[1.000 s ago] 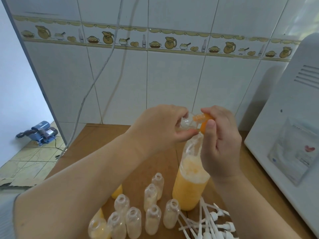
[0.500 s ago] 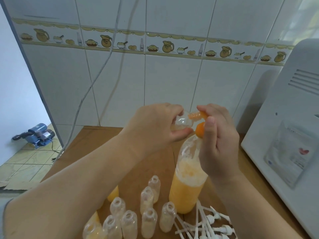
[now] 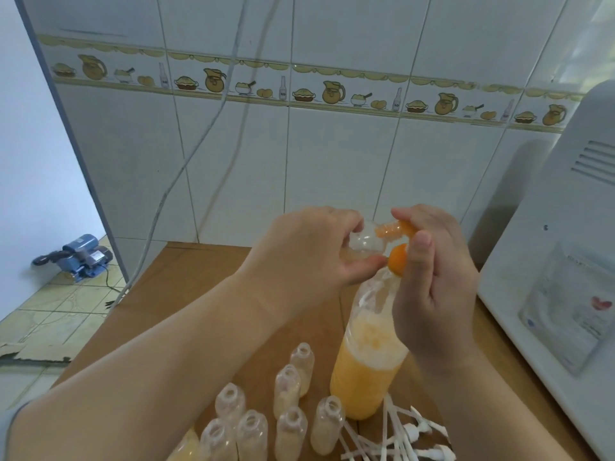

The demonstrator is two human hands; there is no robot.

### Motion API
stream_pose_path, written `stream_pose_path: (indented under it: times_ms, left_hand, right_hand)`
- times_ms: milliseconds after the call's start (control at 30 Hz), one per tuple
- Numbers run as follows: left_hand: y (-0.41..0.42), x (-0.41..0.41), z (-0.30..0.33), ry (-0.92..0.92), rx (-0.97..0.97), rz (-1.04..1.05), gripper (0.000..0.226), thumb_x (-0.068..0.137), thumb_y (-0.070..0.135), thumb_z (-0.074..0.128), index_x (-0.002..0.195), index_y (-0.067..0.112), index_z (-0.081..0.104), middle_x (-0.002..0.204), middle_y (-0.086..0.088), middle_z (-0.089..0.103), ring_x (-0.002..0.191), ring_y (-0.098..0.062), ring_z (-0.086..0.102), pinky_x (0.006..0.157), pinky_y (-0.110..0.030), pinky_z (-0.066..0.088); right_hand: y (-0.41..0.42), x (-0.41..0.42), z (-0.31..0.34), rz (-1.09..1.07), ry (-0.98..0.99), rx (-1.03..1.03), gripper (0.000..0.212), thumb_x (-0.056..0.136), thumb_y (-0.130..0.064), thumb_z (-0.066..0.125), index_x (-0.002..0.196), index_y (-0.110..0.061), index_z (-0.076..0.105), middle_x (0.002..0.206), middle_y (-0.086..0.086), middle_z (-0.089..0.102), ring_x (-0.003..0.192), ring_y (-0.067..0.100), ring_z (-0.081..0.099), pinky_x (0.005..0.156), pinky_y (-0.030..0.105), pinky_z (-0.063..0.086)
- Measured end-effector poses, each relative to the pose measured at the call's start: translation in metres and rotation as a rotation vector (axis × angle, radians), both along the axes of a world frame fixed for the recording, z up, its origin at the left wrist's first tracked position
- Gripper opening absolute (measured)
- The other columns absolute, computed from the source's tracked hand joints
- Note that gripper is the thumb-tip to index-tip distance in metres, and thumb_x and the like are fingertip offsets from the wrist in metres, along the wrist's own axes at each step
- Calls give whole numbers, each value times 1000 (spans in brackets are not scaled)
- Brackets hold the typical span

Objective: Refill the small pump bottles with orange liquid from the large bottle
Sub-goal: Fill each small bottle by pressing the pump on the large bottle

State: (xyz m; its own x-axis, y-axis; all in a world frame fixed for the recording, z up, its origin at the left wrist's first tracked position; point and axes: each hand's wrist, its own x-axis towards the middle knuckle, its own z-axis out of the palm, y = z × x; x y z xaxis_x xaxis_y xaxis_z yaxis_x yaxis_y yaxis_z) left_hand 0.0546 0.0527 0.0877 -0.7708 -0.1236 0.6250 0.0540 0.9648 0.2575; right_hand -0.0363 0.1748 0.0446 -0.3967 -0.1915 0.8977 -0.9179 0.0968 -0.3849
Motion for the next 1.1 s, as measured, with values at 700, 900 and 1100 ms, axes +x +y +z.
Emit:
stream_pose_path:
  times_ms: [700, 900, 1100]
  left_hand:
    - [4, -4, -10, -90, -49, 75, 43, 83, 60, 52, 98, 20, 58, 80, 8, 59, 70, -9, 54, 64, -24, 46]
    - [-6, 6, 7, -221, 44, 3, 31, 89, 49, 51, 108, 25, 48, 89, 12, 53, 73, -4, 50, 60, -23, 39]
    - [-46, 20, -26, -315, 352, 112, 26, 88, 48, 55, 101, 26, 49, 80, 16, 48, 68, 1, 46, 56, -18, 30]
  right_hand:
    - [-1, -4, -11, -15, -22, 30, 38, 99, -18, 31, 108, -2, 64, 103, -7, 55, 105, 13, 55, 92, 52, 45]
    - [2, 1, 6, -22, -41, 125, 43, 99, -26, 24, 115, -9, 61, 108, -8, 55, 110, 2, 47, 102, 50, 38]
    - [0, 3, 7, -11, -102, 53, 40, 99, -23, 26, 113, -9, 61, 106, -12, 50, 106, -6, 42, 102, 49, 39]
